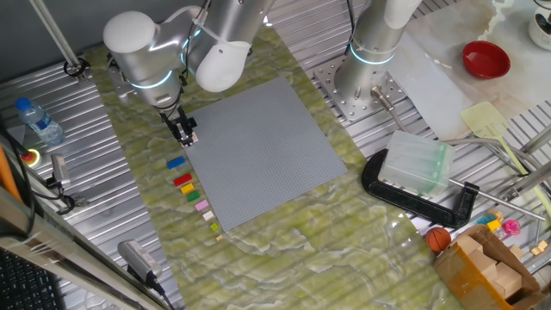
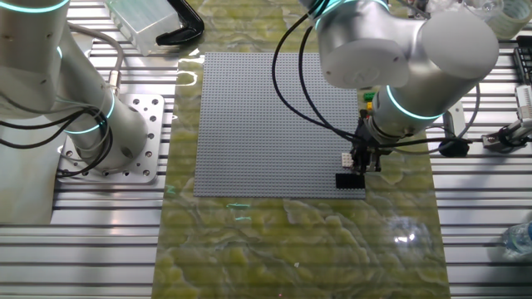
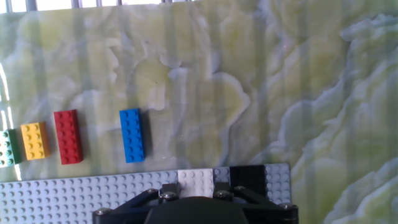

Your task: Build with small Lego blocks

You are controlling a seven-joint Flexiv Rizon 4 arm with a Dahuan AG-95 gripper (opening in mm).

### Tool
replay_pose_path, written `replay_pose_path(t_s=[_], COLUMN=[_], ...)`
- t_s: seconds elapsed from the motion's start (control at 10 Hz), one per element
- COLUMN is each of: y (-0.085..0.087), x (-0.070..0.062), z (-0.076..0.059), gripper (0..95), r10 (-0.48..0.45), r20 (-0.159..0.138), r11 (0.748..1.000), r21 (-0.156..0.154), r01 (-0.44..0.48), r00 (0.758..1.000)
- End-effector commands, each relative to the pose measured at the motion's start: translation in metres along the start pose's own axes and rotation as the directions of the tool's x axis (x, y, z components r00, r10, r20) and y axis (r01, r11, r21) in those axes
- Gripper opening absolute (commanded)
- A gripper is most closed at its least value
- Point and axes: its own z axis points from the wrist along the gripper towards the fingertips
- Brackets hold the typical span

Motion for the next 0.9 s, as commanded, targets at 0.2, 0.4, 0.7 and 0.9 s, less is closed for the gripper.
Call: replay_pose_path(t_s=[0.2, 0.4, 0.7, 0.9], y=[-0.0001, -0.0005, -0.0007, -0.0008], x=[0.0004, 0.0015, 0.0024, 0.0023], z=[0.0016, 0.0026, 0.0036, 0.0043], gripper=[0.0, 0.0, 0.0, 0.0], r10=[0.000, -0.003, -0.004, -0.011], r20=[-0.007, -0.014, -0.018, -0.021], r11=[1.000, 1.000, 1.000, 1.000], r21=[-0.002, -0.002, -0.006, -0.007], r01=[0.000, 0.003, 0.004, 0.010], r00=[1.000, 1.000, 1.000, 1.000])
